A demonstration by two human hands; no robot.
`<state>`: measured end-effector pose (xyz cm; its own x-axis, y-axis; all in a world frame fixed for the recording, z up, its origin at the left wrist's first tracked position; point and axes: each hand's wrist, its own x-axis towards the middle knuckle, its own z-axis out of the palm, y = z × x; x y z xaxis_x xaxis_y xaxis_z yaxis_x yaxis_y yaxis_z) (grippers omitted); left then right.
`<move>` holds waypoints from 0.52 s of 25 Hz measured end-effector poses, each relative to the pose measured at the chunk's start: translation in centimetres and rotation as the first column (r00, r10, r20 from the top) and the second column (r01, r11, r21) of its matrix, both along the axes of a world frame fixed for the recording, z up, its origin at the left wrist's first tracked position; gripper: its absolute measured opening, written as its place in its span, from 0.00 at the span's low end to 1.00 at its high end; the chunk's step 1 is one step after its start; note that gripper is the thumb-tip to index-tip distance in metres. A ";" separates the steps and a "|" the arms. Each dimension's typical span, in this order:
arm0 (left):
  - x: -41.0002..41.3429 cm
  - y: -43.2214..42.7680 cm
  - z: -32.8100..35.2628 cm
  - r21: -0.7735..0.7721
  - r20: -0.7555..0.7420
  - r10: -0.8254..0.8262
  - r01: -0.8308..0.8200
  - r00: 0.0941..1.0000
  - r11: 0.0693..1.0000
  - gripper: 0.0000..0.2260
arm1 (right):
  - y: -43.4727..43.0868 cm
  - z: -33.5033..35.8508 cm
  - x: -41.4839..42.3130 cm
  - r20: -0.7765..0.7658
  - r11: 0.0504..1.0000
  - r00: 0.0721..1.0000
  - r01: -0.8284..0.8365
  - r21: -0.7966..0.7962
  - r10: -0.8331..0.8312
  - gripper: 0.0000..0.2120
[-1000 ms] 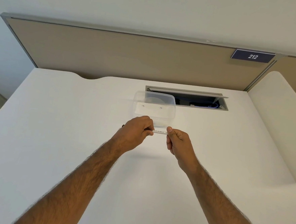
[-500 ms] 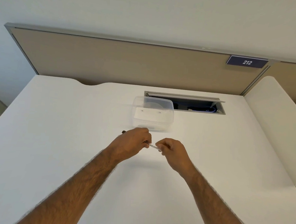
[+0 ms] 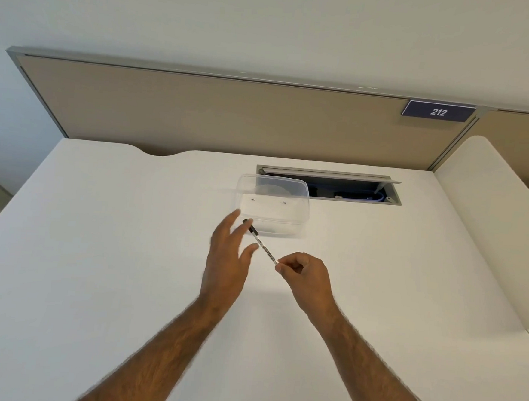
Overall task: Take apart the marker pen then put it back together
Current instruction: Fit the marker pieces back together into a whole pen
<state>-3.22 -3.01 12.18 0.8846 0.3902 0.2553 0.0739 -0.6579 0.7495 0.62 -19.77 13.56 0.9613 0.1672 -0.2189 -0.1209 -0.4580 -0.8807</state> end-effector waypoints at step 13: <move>2.3 -1.2 -2.7 -0.799 -0.392 -0.109 -0.279 0.914 0.533 0.08 | 1.8 -5.3 -1.2 -0.029 0.997 0.999 0.019 -0.075 -0.021 0.06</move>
<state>-0.94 -4.20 9.44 0.7750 0.3259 -0.5415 0.4728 0.2696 0.8389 -0.60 -18.01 8.26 0.9571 0.1303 -0.2588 -0.1564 -0.5195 -0.8400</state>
